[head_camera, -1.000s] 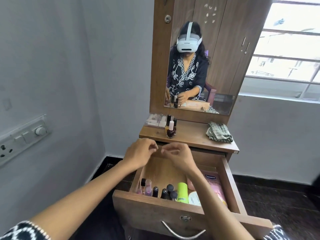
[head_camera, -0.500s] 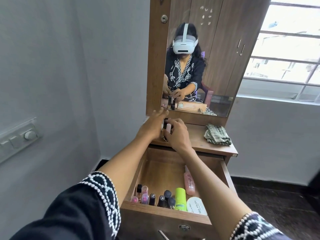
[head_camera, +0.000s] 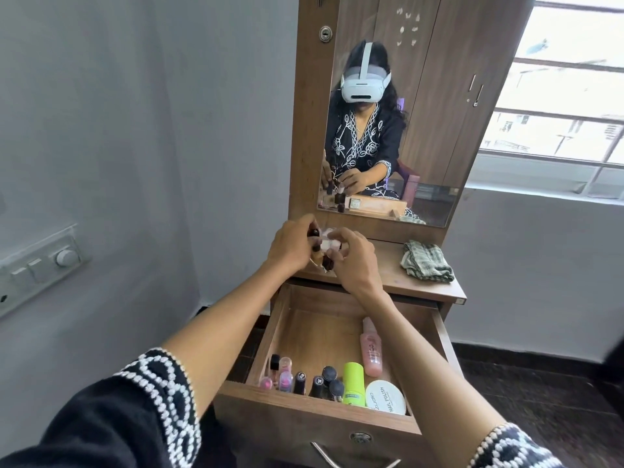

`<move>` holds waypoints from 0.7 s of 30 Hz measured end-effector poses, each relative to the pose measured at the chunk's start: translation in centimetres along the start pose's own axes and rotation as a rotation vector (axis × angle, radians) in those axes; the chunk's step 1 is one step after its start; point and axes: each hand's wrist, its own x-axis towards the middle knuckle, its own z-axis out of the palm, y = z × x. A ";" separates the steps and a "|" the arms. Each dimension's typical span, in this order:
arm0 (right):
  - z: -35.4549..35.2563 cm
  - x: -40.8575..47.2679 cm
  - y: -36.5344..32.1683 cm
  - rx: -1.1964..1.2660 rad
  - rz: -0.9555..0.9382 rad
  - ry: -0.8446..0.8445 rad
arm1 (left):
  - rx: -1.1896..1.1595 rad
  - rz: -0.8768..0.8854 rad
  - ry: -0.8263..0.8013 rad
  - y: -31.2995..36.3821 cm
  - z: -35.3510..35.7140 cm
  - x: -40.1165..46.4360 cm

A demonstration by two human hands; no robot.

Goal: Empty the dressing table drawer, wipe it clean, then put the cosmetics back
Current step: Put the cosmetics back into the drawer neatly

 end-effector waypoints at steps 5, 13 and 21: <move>-1.9 -3.0 0.1 0.191 0.033 0.047 | -0.024 0.077 -0.023 0.2 -1.8 -3.4; -1.6 -10.5 0.6 0.395 0.193 -0.039 | 0.016 0.079 -0.209 -2.4 -0.7 -11.7; -0.3 -12.7 1.4 0.341 0.237 -0.164 | -0.021 0.054 -0.269 -3.2 0.0 -14.4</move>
